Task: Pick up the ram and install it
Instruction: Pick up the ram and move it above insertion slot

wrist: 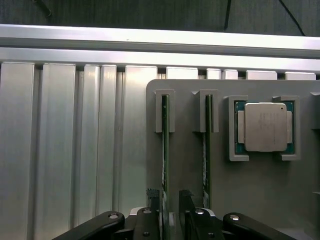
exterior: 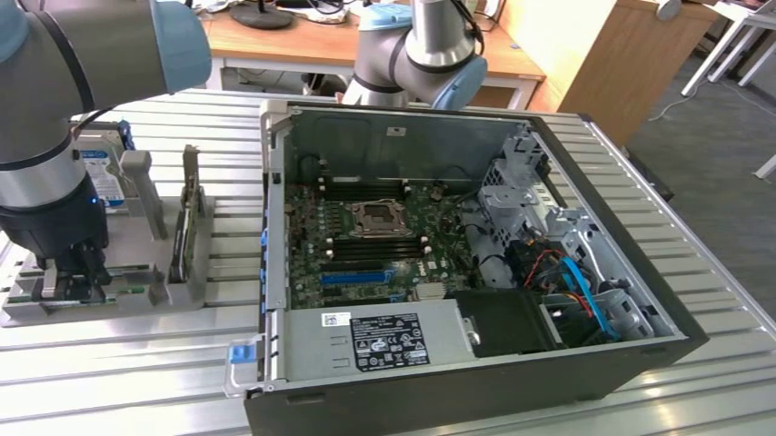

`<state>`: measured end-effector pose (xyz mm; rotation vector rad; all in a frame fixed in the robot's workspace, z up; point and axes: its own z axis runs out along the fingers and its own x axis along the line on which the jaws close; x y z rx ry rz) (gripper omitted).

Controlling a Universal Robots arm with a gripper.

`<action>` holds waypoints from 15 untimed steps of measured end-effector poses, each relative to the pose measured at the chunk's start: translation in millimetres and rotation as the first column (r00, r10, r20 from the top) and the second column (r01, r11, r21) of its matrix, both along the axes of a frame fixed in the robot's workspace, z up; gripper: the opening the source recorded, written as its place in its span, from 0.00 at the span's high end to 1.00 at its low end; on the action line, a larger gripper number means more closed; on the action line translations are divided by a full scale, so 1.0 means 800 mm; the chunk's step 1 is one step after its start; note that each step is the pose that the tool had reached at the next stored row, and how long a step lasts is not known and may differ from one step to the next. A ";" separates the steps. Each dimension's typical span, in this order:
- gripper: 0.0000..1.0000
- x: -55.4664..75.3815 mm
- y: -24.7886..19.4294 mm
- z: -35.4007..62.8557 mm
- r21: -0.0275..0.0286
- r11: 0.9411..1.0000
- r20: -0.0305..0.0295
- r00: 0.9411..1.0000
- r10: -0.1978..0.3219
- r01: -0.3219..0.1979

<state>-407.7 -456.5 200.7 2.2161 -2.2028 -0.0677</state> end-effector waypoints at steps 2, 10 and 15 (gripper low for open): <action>0.70 0.000 0.0000 0.000 0.000 1.000 0.000 1.000 0.000 0.000; 0.70 0.001 0.0000 0.000 0.000 1.000 0.000 1.000 0.001 -0.001; 0.70 0.001 0.0000 0.000 0.000 1.000 0.000 1.000 0.003 -0.003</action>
